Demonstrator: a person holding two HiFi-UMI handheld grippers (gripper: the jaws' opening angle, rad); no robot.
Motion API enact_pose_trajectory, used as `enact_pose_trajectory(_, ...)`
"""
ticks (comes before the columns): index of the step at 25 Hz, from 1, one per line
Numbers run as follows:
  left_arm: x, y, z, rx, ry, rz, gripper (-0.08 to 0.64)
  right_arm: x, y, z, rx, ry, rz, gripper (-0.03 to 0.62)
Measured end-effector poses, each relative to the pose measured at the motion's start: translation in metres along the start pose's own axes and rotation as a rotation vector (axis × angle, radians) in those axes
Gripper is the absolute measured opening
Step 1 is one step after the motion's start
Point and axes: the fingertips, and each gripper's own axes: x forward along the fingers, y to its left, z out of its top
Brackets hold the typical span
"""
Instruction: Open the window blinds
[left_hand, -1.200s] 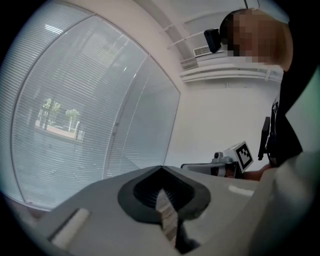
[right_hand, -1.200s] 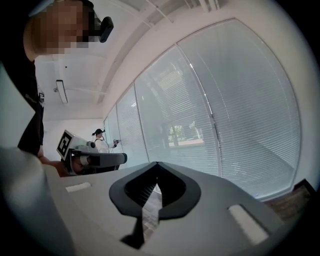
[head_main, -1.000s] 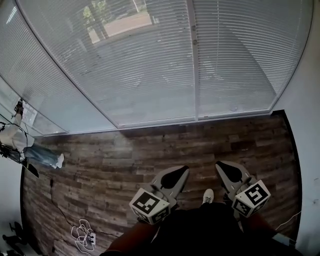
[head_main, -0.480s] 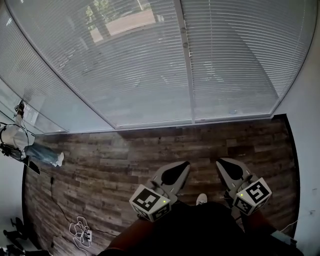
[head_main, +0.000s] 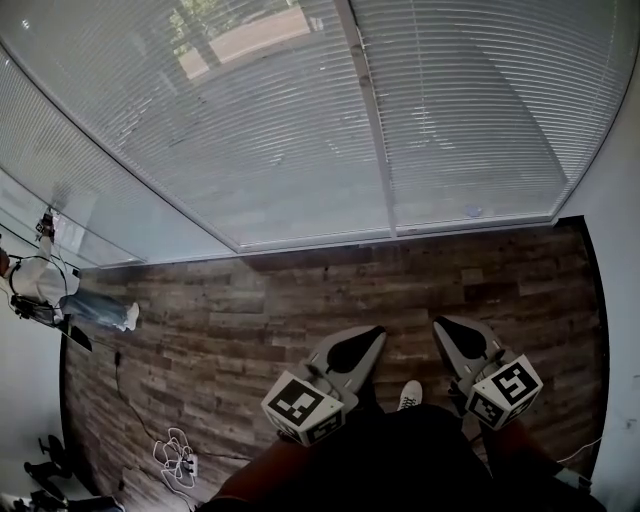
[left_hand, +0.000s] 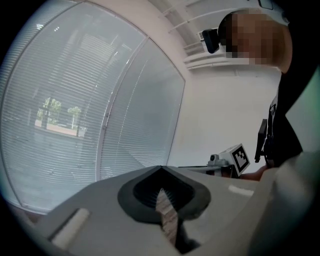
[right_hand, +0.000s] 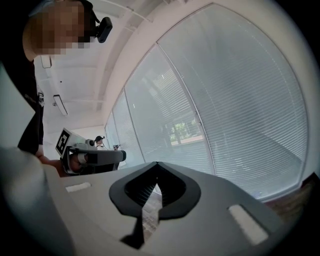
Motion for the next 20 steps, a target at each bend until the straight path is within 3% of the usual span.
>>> enact_pose_trajectory(11, -0.003, 0.054, -0.010, -0.011, 0.044, 0.018, 0.000, 0.045, -0.004, 0.010, -0.036, -0.010, -0.007, 0.025)
enact_pose_trajectory(20, 0.003, 0.133, 0.022, 0.016, -0.053, 0.003, 0.000, 0.114, -0.012, 0.023, -0.076, -0.014, -0.030, 0.025)
